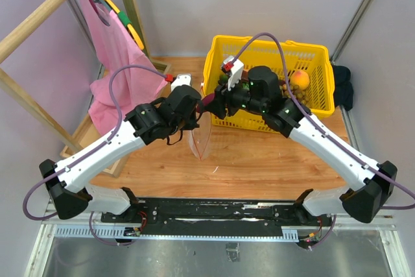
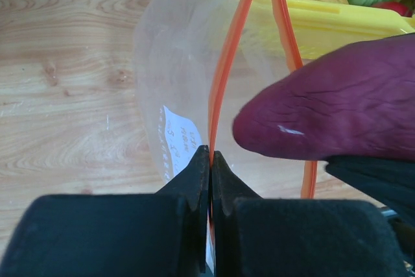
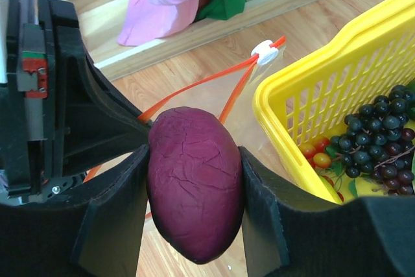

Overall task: Place the food in the zip-top bag and seal the zipper
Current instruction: Place the fake vegetable in the zipper food storage bag.

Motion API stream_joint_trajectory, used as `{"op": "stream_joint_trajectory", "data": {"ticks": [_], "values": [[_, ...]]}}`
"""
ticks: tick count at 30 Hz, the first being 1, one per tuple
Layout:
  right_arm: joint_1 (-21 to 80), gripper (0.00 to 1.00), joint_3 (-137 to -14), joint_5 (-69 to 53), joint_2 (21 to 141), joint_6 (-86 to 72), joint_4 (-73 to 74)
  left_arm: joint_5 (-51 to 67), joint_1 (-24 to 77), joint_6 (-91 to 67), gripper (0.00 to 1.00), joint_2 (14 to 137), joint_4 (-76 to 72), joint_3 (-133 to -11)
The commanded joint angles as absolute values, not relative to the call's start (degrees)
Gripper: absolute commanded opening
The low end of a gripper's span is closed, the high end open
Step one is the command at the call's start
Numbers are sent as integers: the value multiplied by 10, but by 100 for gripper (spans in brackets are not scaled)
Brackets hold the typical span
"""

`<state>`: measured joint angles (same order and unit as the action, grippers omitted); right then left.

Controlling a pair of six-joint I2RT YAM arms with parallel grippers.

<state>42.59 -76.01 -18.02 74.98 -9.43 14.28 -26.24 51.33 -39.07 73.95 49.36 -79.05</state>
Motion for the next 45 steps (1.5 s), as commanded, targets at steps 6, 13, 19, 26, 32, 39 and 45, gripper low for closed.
{"op": "stream_joint_trajectory", "data": {"ticks": [6, 13, 19, 26, 32, 39, 45], "values": [[471, 8, -797, -55, 788, -48, 175, -245, 509, -394, 0, 721, 463, -778], [488, 16, -807, -33, 816, -35, 181, -234, 509, -395, 1, 714, 455, -774], [491, 36, -816, -51, 829, -31, 188, -234, 508, -396, 0, 710, 452, -768], [491, 54, -808, -51, 829, -33, 177, -223, 508, -397, 0, 702, 448, -767], [492, 69, -805, -52, 827, -35, 172, -223, 508, -400, 1, 694, 446, -761], [490, 75, -807, -64, 824, -36, 174, -225, 506, -402, 0, 691, 452, -760], [490, 80, -810, -77, 819, -35, 177, -230, 503, -402, 0, 688, 458, -762]]}}
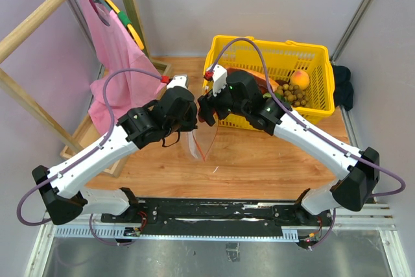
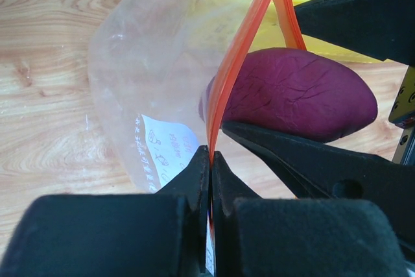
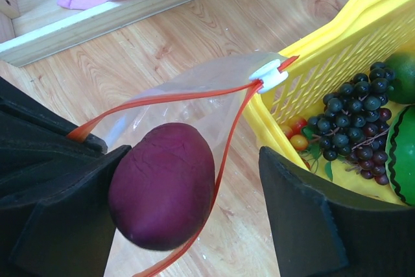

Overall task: Place the food in the zip-top bag and seal the zipper
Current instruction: Place the fake vegetable in the zipper food storage bag.

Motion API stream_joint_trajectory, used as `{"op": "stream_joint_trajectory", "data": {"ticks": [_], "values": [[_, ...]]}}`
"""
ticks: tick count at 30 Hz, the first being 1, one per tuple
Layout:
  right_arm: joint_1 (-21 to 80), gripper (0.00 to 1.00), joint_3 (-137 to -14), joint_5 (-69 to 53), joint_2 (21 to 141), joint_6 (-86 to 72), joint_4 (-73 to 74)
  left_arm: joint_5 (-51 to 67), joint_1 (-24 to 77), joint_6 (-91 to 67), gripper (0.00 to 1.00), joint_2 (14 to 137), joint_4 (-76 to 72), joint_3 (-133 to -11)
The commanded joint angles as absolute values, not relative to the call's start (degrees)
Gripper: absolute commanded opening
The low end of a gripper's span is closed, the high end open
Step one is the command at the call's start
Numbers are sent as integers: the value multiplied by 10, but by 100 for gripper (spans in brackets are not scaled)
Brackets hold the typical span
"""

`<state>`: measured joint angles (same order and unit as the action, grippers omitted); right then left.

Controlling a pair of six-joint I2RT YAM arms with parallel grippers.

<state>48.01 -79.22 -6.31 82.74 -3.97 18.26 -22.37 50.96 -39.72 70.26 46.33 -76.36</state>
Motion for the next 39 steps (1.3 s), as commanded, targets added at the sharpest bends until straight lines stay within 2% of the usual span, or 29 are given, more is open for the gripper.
{"op": "stream_joint_trajectory", "data": {"ticks": [1, 11, 24, 32, 39], "values": [[491, 81, -810, -80, 819, -34, 177, -230, 502, -403, 0, 689, 458, -761], [491, 97, -819, -111, 824, -32, 184, -229, 496, -407, 0, 690, 462, -762], [449, 99, -850, -173, 796, -27, 231, -263, 494, -409, 0, 676, 500, -772], [360, 99, -879, -202, 780, -8, 265, -276, 493, -406, 0, 674, 511, -773], [272, 100, -919, -175, 825, 14, 322, -279, 492, -404, 0, 673, 512, -769]]}}
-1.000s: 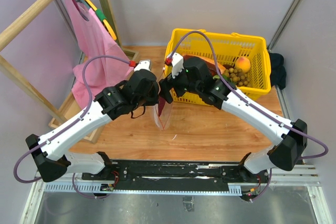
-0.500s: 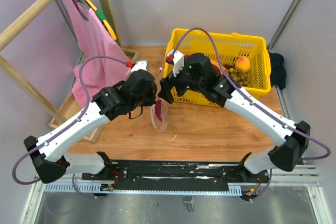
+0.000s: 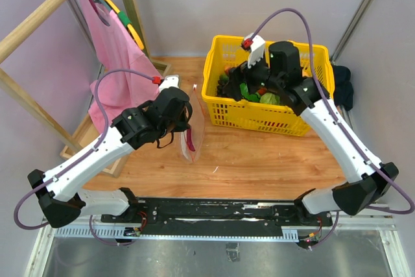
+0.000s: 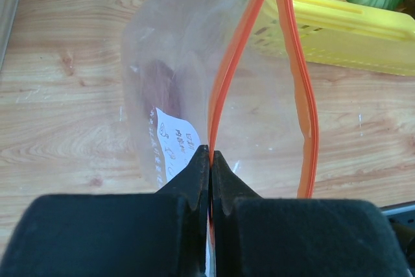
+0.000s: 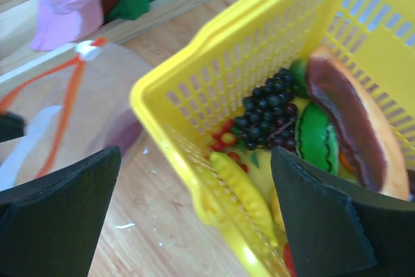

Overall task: Place the food in the zip-top bag and seal the zipper
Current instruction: Place the fake vegetable in the zipper food storage bag, then pick up the fake vegetable from the bin.

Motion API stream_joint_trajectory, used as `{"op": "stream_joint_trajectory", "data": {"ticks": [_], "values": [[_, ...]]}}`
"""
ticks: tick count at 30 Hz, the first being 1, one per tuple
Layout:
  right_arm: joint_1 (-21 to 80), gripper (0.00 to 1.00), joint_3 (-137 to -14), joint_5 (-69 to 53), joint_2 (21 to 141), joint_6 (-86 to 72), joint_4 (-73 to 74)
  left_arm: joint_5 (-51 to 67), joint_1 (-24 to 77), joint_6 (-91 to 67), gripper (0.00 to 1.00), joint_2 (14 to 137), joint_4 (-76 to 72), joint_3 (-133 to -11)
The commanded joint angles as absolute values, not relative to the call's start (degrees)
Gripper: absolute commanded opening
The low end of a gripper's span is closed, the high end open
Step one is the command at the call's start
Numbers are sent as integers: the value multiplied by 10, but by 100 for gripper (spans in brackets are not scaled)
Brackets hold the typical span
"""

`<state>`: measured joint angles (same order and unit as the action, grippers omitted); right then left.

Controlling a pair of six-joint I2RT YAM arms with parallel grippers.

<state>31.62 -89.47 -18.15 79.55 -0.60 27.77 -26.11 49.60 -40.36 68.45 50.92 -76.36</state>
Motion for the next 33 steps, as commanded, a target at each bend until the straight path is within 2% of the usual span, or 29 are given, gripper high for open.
{"op": "stream_joint_trajectory", "data": {"ticks": [1, 10, 28, 33], "values": [[260, 100, -925, -176, 835, 16, 328, -279, 492, -404, 0, 674, 511, -769], [202, 99, -1011, -156, 962, 63, 423, -276, 491, -400, 0, 674, 509, -765], [189, 69, -1085, -60, 1215, 100, 549, -276, 490, -389, 0, 682, 502, -768], [189, 67, -1078, -29, 1239, 104, 557, -273, 489, -388, 0, 686, 501, -769]]}}
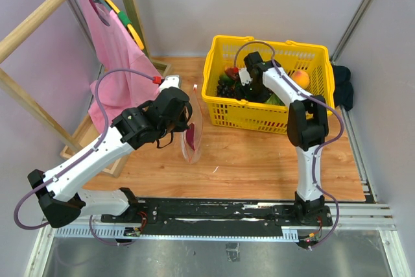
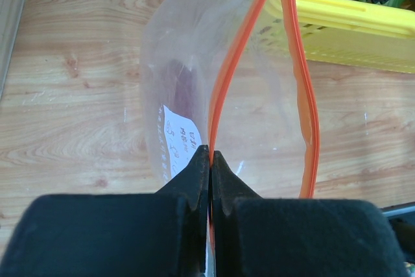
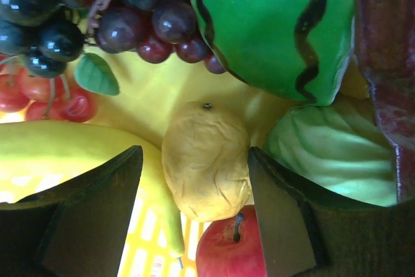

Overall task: Place the food in the zip-top bag and seal the zipper
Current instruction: Pick up the fake vegetable from the bin.

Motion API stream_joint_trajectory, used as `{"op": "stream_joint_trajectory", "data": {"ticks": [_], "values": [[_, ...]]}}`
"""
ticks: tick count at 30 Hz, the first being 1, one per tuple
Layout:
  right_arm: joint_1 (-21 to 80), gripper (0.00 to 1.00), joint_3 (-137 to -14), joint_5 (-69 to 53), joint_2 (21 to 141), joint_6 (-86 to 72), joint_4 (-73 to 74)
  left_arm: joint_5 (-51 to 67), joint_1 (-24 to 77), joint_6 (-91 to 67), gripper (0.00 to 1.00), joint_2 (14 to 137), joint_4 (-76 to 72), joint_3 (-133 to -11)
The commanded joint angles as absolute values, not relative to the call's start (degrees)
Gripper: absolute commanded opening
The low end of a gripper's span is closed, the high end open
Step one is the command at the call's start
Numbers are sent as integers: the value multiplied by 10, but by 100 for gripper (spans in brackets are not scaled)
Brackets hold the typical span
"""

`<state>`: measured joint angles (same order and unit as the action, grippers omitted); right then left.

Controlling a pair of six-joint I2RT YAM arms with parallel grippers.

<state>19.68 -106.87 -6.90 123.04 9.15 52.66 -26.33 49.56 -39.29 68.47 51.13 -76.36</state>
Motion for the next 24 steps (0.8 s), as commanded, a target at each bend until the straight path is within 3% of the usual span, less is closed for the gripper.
{"op": "stream_joint_trajectory", "data": {"ticks": [1, 15, 21, 24], "values": [[189, 67, -1076, -23, 1243, 105, 557, -273, 489, -387, 0, 686, 501, -769], [189, 75, -1071, 2, 1311, 112, 579, -269, 489, -388, 1, 684, 498, -766], [190, 68, -1064, 5, 1290, 108, 579, -266, 489, -389, 0, 682, 497, -763], [189, 83, -1062, 4, 1274, 106, 586, -266, 489, -390, 0, 680, 497, -762]]}}
